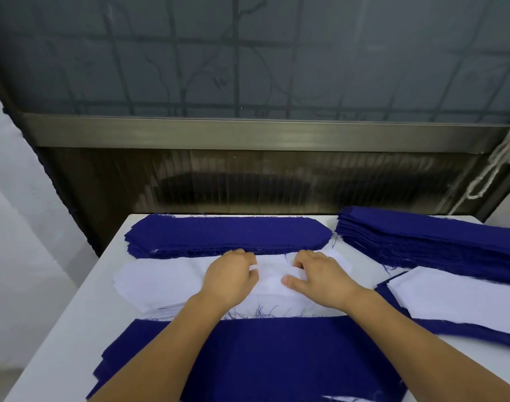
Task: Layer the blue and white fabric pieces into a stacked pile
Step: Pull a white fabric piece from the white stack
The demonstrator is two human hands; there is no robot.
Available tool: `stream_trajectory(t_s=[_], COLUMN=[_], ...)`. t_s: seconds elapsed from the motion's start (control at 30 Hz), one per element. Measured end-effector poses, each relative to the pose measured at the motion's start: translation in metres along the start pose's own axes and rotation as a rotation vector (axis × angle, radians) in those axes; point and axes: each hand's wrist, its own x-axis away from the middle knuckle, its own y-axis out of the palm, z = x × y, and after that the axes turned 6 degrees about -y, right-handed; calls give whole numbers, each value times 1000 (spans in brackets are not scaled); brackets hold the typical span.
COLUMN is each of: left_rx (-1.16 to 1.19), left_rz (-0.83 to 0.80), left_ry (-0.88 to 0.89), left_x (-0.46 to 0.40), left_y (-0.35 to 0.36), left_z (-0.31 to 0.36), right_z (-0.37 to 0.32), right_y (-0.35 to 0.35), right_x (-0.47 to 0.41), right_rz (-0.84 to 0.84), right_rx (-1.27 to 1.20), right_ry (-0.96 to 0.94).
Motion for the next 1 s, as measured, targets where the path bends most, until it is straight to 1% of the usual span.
stream_trajectory(t_s=[0.2, 0.3, 0.43, 0.53, 0.6, 0.7, 0.77, 0.83, 0.9, 0.97, 1.0], left_rx=[-62, -84, -88, -80, -88, -62, 16, 112, 160, 157, 162], left_rz=[23, 37, 44, 56, 26, -61, -135, -198, -218, -192, -146], left_ry=[-108, -165, -246, -225, -137, -27, -26, -56, -75, -102, -116], left_x=[14, 26, 42, 56, 67, 89, 103, 112, 113, 108, 105], left_y=[-17, -33, -56, -69, -75, -85, -92, -99, -105, -111, -114], left_z=[-38, -67, -106, -120, -122, -118, -112, -103, -94, -85, -81], right_z=[8, 13, 16, 17, 15, 18, 23, 25, 22, 18, 16], right_y=[-6, -5, -5, -7, -11, -17, -23, -34, -47, -58, -63], right_x=[4, 3, 7, 15, 27, 56, 80, 99, 107, 106, 104], right_rz=[-28, -60, -59, -29, -5, 0, -52, -140, -187, -135, -65], right_rx=[-184, -211, -256, -238, -233, -281, -358, -434, -453, -438, -426], right_ry=[23, 46, 48, 12, -40, -56, -47, -45, -29, -6, 10])
